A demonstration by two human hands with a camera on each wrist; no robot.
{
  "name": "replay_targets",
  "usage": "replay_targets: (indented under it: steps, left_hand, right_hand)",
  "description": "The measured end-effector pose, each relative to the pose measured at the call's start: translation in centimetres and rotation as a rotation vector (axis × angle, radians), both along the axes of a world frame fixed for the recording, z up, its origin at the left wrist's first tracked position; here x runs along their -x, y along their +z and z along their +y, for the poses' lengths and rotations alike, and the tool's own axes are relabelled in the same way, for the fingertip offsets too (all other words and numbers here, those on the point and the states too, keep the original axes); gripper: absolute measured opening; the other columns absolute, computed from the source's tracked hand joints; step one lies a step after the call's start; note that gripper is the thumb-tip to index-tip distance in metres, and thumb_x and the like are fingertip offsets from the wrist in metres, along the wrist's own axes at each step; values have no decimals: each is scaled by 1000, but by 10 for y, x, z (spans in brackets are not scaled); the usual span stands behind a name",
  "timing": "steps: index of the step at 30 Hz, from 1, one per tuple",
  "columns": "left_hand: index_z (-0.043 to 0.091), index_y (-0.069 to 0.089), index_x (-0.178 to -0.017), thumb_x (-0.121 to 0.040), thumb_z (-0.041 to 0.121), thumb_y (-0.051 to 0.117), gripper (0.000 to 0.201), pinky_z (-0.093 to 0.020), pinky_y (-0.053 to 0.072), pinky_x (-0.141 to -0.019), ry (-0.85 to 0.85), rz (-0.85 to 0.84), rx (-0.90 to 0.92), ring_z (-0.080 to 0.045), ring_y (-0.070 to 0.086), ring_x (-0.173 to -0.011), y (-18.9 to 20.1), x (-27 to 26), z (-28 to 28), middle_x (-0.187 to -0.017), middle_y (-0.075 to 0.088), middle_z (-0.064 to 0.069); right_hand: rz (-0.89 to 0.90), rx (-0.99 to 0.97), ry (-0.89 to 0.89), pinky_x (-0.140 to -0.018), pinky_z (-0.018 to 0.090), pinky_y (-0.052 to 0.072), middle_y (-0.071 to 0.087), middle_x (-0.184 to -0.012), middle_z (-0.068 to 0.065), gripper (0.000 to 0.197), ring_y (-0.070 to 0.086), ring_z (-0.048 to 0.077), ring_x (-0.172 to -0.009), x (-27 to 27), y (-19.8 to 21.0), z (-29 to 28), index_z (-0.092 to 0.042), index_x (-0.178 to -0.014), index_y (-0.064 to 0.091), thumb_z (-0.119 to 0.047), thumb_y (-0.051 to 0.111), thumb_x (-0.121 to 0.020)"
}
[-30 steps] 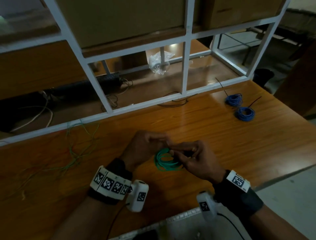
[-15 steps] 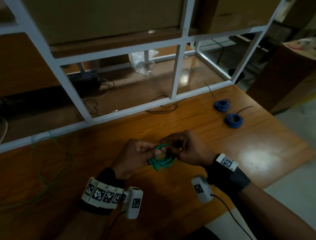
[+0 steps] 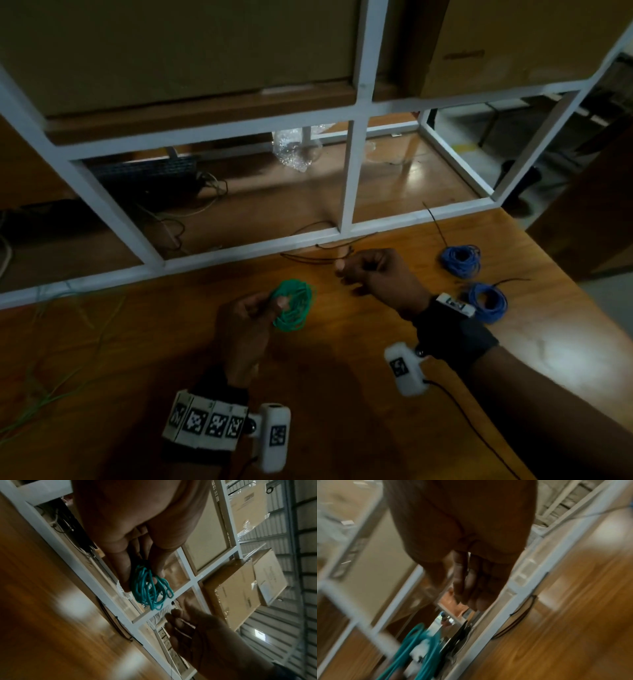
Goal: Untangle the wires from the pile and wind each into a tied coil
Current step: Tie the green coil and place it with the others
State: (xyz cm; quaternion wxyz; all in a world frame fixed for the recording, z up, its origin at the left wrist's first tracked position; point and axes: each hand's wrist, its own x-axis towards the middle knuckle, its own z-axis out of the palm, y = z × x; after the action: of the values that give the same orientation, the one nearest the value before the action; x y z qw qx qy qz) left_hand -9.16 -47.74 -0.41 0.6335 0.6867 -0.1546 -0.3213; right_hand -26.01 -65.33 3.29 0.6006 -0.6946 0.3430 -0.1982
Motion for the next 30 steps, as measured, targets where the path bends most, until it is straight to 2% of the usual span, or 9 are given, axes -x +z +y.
replay_targets:
  steps: [3, 5, 7, 10, 15, 19, 24, 28, 30]
  left_hand:
    - [11, 72, -101, -80, 11, 78, 22, -32, 57, -67, 81, -30, 20, -22, 72, -81, -2, -8, -9, -94, 75, -12]
    - [14, 73, -99, -82, 12, 77, 18, -23, 53, -57, 109, -48, 14, -16, 71, -74, -5, -11, -15, -90, 76, -8]
    - [15, 73, -101, -84, 11, 75, 18, -24, 56, -63, 130, -13, 16, -17, 73, -82, -11, -14, -18, -93, 76, -6]
    - [5, 69, -113, -85, 9, 73, 28, -29, 59, -71, 156, 24, 20, -20, 72, -91, -15, -20, -23, -101, 75, -11]
    - [2, 69, -115, -86, 8, 73, 31, -25, 59, -66, 179, 37, 27, -20, 73, -90, -21, -34, -27, -102, 74, -14]
    - [7, 68, -116, -87, 10, 72, 29, -30, 59, -72, 176, 73, 44, -20, 72, -95, -20, -47, -26, -104, 74, -10]
    - [9, 68, -113, -90, 10, 67, 23, -28, 57, -72, 155, 92, 67, -16, 71, -92, -19, -61, -33, -101, 73, -5]
    - [3, 64, -117, -91, 5, 64, 25, -25, 59, -73, 167, 107, 106, -18, 68, -91, -19, -74, -39, -103, 70, -9]
    - [2, 65, -118, -90, 7, 66, 28, -26, 58, -73, 193, 112, 99, -19, 69, -93, -25, -82, -40, -105, 71, -10]
  right_hand:
    - [123, 39, -42, -70, 38, 64, 78, -89, 7, 10, 75, 29, -91, -8, -13, -51, -10, -89, 78, -18, 74, -94]
    - [255, 167, 23, -65, 34, 63, 77, -83, 3, 13, 74, 23, -79, -23, -22, -77, -16, -86, 79, -11, 70, -95]
    - [424, 332, 129, -63, 29, 57, 75, -85, 0, 15, 69, 14, -69, -42, -32, -91, -17, -91, 80, -13, 66, -95]
    - [588, 472, 192, -75, 32, 56, 74, -97, 7, 14, 71, 24, -85, -74, -46, -101, -16, -98, 80, -22, 67, -94]
    - [757, 527, 303, -84, 34, 58, 74, -106, 9, 25, 70, 27, -95, -109, -68, -95, -14, -106, 75, -34, 72, -91]
    - [732, 581, 263, -83, 31, 54, 72, -100, 7, 28, 69, 25, -93, -132, -67, -101, -14, -101, 75, -40, 69, -93]
    - [711, 767, 311, -83, 30, 50, 72, -114, 13, 18, 68, 34, -104, -176, -51, -126, -10, -104, 75, -16, 61, -93]
    - [778, 800, 323, -97, 37, 52, 64, -126, 14, 23, 63, 36, -114, -207, -57, -137, -16, -114, 72, -12, 62, -94]
    - [810, 759, 309, -88, 37, 54, 66, -122, 15, 19, 65, 36, -108, -217, -60, -141, -16, -107, 73, -11, 64, -92]
